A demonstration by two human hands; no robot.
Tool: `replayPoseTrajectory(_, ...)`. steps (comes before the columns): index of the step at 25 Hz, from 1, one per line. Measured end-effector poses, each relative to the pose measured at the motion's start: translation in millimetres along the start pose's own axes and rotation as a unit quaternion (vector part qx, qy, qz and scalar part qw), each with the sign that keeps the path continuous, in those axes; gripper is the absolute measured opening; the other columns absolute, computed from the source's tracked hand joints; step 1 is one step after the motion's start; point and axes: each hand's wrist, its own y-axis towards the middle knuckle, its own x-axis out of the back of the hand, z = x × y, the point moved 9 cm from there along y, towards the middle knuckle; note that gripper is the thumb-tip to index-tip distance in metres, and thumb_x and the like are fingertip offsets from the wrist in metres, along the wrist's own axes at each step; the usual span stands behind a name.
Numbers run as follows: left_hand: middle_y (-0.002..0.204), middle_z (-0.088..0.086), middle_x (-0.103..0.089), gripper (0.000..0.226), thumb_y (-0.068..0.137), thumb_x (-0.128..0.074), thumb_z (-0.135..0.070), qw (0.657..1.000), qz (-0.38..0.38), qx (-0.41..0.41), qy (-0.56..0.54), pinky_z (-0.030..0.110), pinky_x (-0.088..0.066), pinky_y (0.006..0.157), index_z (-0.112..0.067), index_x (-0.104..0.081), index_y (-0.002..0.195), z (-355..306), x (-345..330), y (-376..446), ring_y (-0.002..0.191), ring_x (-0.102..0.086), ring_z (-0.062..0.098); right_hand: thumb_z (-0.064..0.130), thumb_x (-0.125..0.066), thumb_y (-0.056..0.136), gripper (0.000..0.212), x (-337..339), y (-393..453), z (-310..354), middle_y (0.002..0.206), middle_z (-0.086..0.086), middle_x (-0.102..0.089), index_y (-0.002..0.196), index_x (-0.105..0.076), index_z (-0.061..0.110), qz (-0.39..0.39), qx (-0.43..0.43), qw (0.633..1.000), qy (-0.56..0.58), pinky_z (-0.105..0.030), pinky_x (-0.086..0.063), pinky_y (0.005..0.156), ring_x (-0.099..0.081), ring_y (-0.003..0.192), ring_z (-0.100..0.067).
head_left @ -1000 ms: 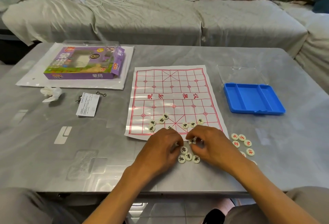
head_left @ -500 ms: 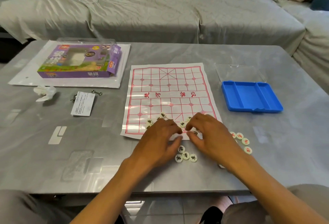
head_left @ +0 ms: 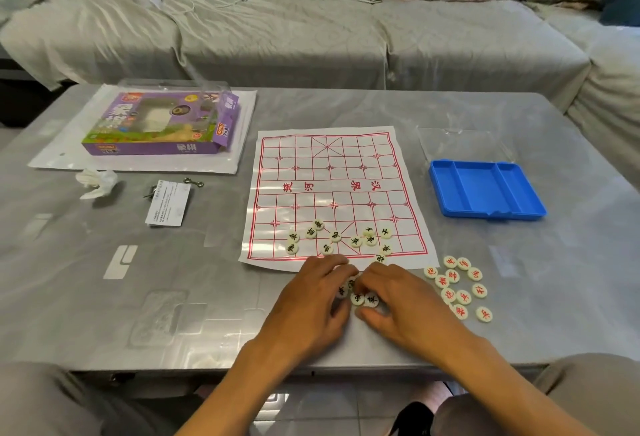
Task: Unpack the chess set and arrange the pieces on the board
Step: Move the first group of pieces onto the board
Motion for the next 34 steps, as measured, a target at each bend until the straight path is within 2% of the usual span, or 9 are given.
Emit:
replayPoseTrajectory(4, 0.118, -0.009, -0.062, 0.029, 0.096, -0.050, -0.034, 0.999, 0.020, 0.006, -0.032, 0.024, -0.047, 0.088, -0.030, -0.053, 0.125, 3.5, -6.4, 3.8, 0.104, -0.050, 0.007, 0.040, -0.054, 0.091, 0.015, 3.2, -1.3, 3.0, 0.099, 0.013, -0.056, 0.101, -0.048, 0.031, -0.039, -0.004, 0.999, -0.001, -0.019, -0.033, 0.068, -0.041, 0.084, -0.005)
replayPoseTrajectory(10, 0.091, -0.008, -0.067, 0.012, 0.086, -0.068, -0.026, 0.998, -0.060, 0.013, 0.004, 0.015, -0.046, 0.069, -0.024, -0.065, 0.098, 6.6, 3.5, -4.4, 0.081, -0.053, 0.006, 0.036, -0.061, 0.088, 0.011, 16.0, 3.2, -8.7, 0.089, 0.016, -0.054, 0.091, -0.051, 0.032, -0.075, -0.031, 0.997, 0.016, -0.008, -0.032, 0.065, -0.046, 0.078, -0.003)
replayPoseTrajectory(13, 0.093, -0.005, -0.069, 0.013, 0.086, -0.068, -0.027, 0.994, -0.094, 0.046, -0.024, 0.009, -0.041, 0.073, -0.022, -0.067, 0.098, 12.6, 18.9, 9.1, 0.083, -0.054, 0.004, 0.032, -0.066, 0.087, 0.012, 40.9, 27.3, -28.2, 0.094, 0.011, -0.063, 0.094, -0.058, 0.026, -0.135, -0.072, 0.988, 0.039, -0.016, -0.042, 0.072, -0.052, 0.081, -0.005)
replayPoseTrajectory(17, 0.106, 0.001, -0.069, 0.019, 0.088, -0.067, -0.024, 0.989, -0.102, 0.103, -0.015, 0.020, -0.048, 0.081, -0.019, -0.068, 0.106, 27.8, 35.5, 65.2, 0.091, -0.057, 0.012, 0.033, -0.064, 0.089, 0.014, 43.8, 66.0, -50.3, 0.107, 0.007, -0.065, 0.100, -0.058, 0.027, -0.106, -0.124, 0.986, 0.016, -0.016, -0.040, 0.075, -0.053, 0.084, -0.006)
replayPoseTrajectory(21, 0.119, 0.001, -0.065, 0.024, 0.092, -0.061, -0.026, 0.987, -0.024, 0.154, 0.033, 0.021, -0.043, 0.089, -0.021, -0.064, 0.115, 46.5, 16.0, 105.0, 0.104, -0.058, 0.017, 0.042, -0.060, 0.090, 0.021, 43.0, 58.0, -53.7, 0.113, 0.009, -0.060, 0.106, -0.060, 0.028, -0.083, -0.119, 0.989, -0.015, -0.017, -0.042, 0.079, -0.051, 0.091, -0.006)
replayPoseTrajectory(26, 0.102, 0.000, -0.068, 0.013, 0.087, -0.066, -0.020, 0.994, -0.092, 0.027, 0.047, 0.020, -0.041, 0.077, -0.016, -0.068, 0.098, 20.0, 17.1, 62.0, 0.093, -0.057, 0.018, 0.041, -0.057, 0.092, 0.019, 28.3, 26.6, -58.3, 0.109, 0.011, -0.063, 0.107, -0.062, 0.031, 0.006, -0.107, 0.994, -0.034, -0.019, -0.048, 0.083, -0.055, 0.092, -0.007)
replayPoseTrajectory(29, 0.098, -0.002, -0.068, 0.013, 0.087, -0.064, -0.021, 0.996, -0.071, -0.003, 0.058, 0.027, -0.050, 0.076, -0.016, -0.069, 0.098, 10.1, 5.4, 25.7, 0.089, -0.058, 0.016, 0.034, -0.054, 0.094, 0.016, 23.7, 38.3, -52.0, 0.107, 0.008, -0.065, 0.104, -0.064, 0.028, -0.016, -0.094, 0.995, -0.033, -0.023, -0.048, 0.080, -0.056, 0.094, -0.010)
replayPoseTrajectory(32, 0.112, -0.003, -0.068, 0.024, 0.089, -0.061, -0.029, 0.994, -0.049, -0.003, 0.094, 0.026, -0.051, 0.089, -0.019, -0.069, 0.109, 11.2, -1.0, 5.7, 0.102, -0.060, 0.015, 0.034, -0.050, 0.096, 0.022, 27.7, 40.0, -34.2, 0.109, 0.006, -0.065, 0.108, -0.066, 0.025, -0.059, -0.072, 0.995, -0.038, -0.027, -0.045, 0.079, -0.056, 0.100, -0.015)
replayPoseTrajectory(34, 0.130, -0.004, -0.060, 0.038, 0.093, -0.052, -0.041, 0.992, -0.031, 0.009, 0.120, 0.025, -0.038, 0.104, -0.022, -0.063, 0.124, 15.8, -3.1, -4.1, 0.122, -0.055, 0.014, 0.039, -0.043, 0.098, 0.033, 18.3, 27.3, -21.5, 0.126, 0.003, -0.061, 0.122, -0.061, 0.025, -0.040, -0.061, 0.996, -0.051, -0.028, -0.042, 0.092, -0.053, 0.114, -0.016)
